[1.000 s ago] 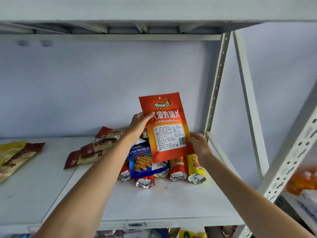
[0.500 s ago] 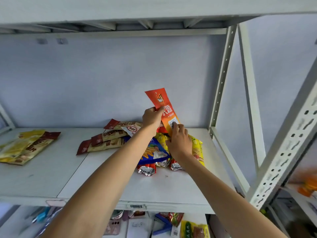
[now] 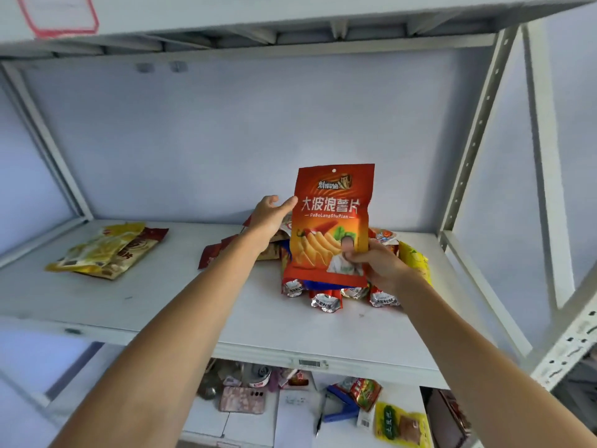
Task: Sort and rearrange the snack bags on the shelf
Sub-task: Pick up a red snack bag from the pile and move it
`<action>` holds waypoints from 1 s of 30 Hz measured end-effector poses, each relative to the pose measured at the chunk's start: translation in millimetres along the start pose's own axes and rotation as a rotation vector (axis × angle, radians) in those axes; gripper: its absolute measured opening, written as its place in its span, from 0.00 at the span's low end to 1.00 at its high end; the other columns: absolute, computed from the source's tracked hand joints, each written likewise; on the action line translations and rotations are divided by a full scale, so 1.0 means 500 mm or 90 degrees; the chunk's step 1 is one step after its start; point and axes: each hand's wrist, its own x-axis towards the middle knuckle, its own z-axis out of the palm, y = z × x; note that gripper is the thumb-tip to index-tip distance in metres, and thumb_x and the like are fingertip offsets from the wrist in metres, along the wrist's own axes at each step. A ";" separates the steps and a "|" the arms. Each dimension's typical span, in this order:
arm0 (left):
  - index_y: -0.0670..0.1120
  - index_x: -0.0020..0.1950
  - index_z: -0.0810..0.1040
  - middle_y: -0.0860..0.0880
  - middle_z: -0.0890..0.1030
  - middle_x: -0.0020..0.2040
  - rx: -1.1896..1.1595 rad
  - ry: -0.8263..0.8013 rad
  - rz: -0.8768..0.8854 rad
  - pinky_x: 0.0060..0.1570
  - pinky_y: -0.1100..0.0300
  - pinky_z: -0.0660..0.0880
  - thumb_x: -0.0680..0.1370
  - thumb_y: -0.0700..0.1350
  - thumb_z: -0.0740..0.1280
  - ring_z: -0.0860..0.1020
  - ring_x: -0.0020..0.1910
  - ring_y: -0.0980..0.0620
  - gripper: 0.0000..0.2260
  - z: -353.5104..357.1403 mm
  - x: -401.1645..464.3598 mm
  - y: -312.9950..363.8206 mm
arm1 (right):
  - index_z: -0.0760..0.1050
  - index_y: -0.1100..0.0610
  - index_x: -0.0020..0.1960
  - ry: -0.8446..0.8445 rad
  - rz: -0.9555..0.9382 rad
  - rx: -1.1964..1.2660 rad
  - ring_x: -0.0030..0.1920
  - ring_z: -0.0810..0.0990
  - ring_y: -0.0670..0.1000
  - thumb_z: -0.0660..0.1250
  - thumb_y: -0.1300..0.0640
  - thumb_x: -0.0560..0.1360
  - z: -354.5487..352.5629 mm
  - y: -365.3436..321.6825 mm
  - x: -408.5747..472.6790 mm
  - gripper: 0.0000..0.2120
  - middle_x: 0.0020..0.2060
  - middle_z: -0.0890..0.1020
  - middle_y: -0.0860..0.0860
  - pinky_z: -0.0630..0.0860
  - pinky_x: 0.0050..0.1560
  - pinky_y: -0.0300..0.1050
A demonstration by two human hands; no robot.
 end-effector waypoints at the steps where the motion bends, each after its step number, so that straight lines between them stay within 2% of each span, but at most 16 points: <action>1: 0.44 0.74 0.65 0.46 0.69 0.72 0.000 -0.014 -0.019 0.59 0.55 0.68 0.76 0.60 0.65 0.69 0.70 0.45 0.31 -0.025 0.005 -0.014 | 0.77 0.61 0.52 -0.015 -0.001 0.006 0.40 0.81 0.56 0.65 0.71 0.74 0.026 0.001 0.001 0.10 0.41 0.81 0.60 0.81 0.48 0.49; 3: 0.44 0.72 0.67 0.45 0.73 0.70 -0.024 -0.053 -0.058 0.57 0.53 0.70 0.75 0.61 0.65 0.73 0.66 0.44 0.31 -0.070 0.012 -0.037 | 0.76 0.61 0.48 -0.040 -0.006 -0.010 0.28 0.77 0.48 0.62 0.72 0.75 0.081 0.007 0.006 0.08 0.32 0.79 0.54 0.76 0.32 0.39; 4: 0.44 0.69 0.70 0.46 0.75 0.67 -0.043 -0.074 -0.066 0.54 0.53 0.73 0.75 0.61 0.66 0.76 0.62 0.45 0.29 -0.095 0.015 -0.049 | 0.75 0.61 0.48 -0.047 -0.004 -0.013 0.28 0.75 0.48 0.63 0.72 0.75 0.114 0.013 0.012 0.08 0.32 0.78 0.53 0.73 0.31 0.39; 6: 0.44 0.64 0.73 0.46 0.79 0.61 -0.076 -0.085 -0.058 0.44 0.57 0.76 0.77 0.55 0.67 0.79 0.53 0.47 0.21 -0.152 0.017 -0.071 | 0.76 0.61 0.50 -0.061 -0.005 -0.004 0.34 0.73 0.52 0.65 0.71 0.73 0.183 0.032 0.028 0.09 0.36 0.79 0.54 0.72 0.36 0.43; 7: 0.44 0.62 0.74 0.46 0.80 0.59 -0.078 -0.071 -0.051 0.43 0.57 0.77 0.76 0.52 0.69 0.79 0.52 0.47 0.18 -0.179 0.018 -0.082 | 0.77 0.61 0.50 -0.063 -0.001 0.000 0.37 0.73 0.54 0.65 0.71 0.73 0.212 0.041 0.037 0.09 0.38 0.79 0.55 0.72 0.37 0.44; 10: 0.43 0.60 0.76 0.44 0.81 0.59 -0.059 -0.023 -0.041 0.54 0.48 0.79 0.73 0.49 0.74 0.81 0.54 0.44 0.19 -0.289 0.037 -0.134 | 0.77 0.61 0.54 -0.066 0.029 0.011 0.43 0.79 0.56 0.65 0.69 0.75 0.328 0.067 0.062 0.10 0.43 0.82 0.57 0.79 0.45 0.47; 12: 0.44 0.58 0.76 0.45 0.81 0.58 -0.053 -0.004 -0.039 0.56 0.46 0.78 0.72 0.50 0.75 0.81 0.54 0.44 0.19 -0.356 0.046 -0.166 | 0.76 0.62 0.57 -0.072 0.040 -0.025 0.50 0.80 0.57 0.67 0.65 0.75 0.400 0.081 0.080 0.11 0.50 0.82 0.59 0.78 0.53 0.53; 13: 0.44 0.57 0.76 0.45 0.81 0.58 -0.048 0.008 -0.039 0.56 0.47 0.79 0.71 0.51 0.75 0.81 0.54 0.44 0.19 -0.390 0.053 -0.186 | 0.77 0.62 0.57 -0.065 0.040 -0.061 0.50 0.80 0.57 0.68 0.64 0.75 0.440 0.086 0.090 0.12 0.50 0.82 0.59 0.78 0.54 0.53; 15: 0.44 0.56 0.77 0.45 0.82 0.57 -0.043 0.033 -0.034 0.55 0.48 0.79 0.71 0.50 0.75 0.81 0.53 0.45 0.17 -0.452 0.064 -0.224 | 0.77 0.62 0.54 -0.044 0.031 -0.118 0.45 0.81 0.54 0.69 0.63 0.75 0.515 0.091 0.103 0.08 0.44 0.82 0.57 0.77 0.45 0.47; 17: 0.43 0.56 0.78 0.44 0.82 0.56 -0.048 0.062 -0.032 0.55 0.50 0.79 0.71 0.48 0.75 0.81 0.53 0.45 0.17 -0.506 0.077 -0.259 | 0.77 0.62 0.49 -0.036 0.022 -0.143 0.40 0.80 0.52 0.68 0.64 0.75 0.575 0.102 0.121 0.04 0.39 0.80 0.60 0.75 0.40 0.43; 20: 0.42 0.55 0.80 0.44 0.83 0.55 -0.028 0.091 -0.056 0.55 0.50 0.78 0.70 0.47 0.76 0.82 0.52 0.44 0.17 -0.591 0.106 -0.310 | 0.78 0.60 0.42 -0.071 0.012 -0.158 0.34 0.81 0.49 0.69 0.63 0.74 0.661 0.116 0.157 0.03 0.31 0.79 0.58 0.74 0.40 0.43; 22: 0.42 0.55 0.81 0.45 0.83 0.53 -0.015 0.104 -0.083 0.54 0.52 0.79 0.70 0.47 0.77 0.82 0.50 0.46 0.17 -0.640 0.130 -0.339 | 0.77 0.59 0.42 -0.087 0.021 -0.170 0.33 0.81 0.49 0.70 0.63 0.74 0.712 0.123 0.186 0.03 0.27 0.80 0.54 0.74 0.40 0.43; 25: 0.42 0.53 0.82 0.44 0.84 0.52 0.005 0.112 -0.112 0.52 0.53 0.79 0.70 0.47 0.76 0.83 0.49 0.44 0.16 -0.710 0.185 -0.381 | 0.77 0.60 0.42 -0.105 0.033 -0.175 0.32 0.81 0.48 0.71 0.63 0.73 0.788 0.131 0.246 0.03 0.27 0.81 0.53 0.74 0.38 0.42; 28: 0.43 0.52 0.82 0.44 0.84 0.52 -0.006 0.124 -0.140 0.54 0.48 0.79 0.69 0.48 0.77 0.83 0.49 0.43 0.15 -0.773 0.241 -0.423 | 0.78 0.60 0.44 -0.105 0.051 -0.154 0.30 0.80 0.47 0.72 0.63 0.72 0.855 0.138 0.309 0.04 0.26 0.82 0.50 0.74 0.39 0.43; 30: 0.43 0.53 0.81 0.43 0.84 0.54 -0.032 0.143 -0.163 0.54 0.46 0.79 0.70 0.47 0.77 0.83 0.49 0.43 0.15 -0.811 0.275 -0.442 | 0.78 0.60 0.45 -0.106 0.066 -0.128 0.33 0.81 0.48 0.73 0.63 0.72 0.897 0.137 0.352 0.04 0.30 0.83 0.51 0.76 0.42 0.44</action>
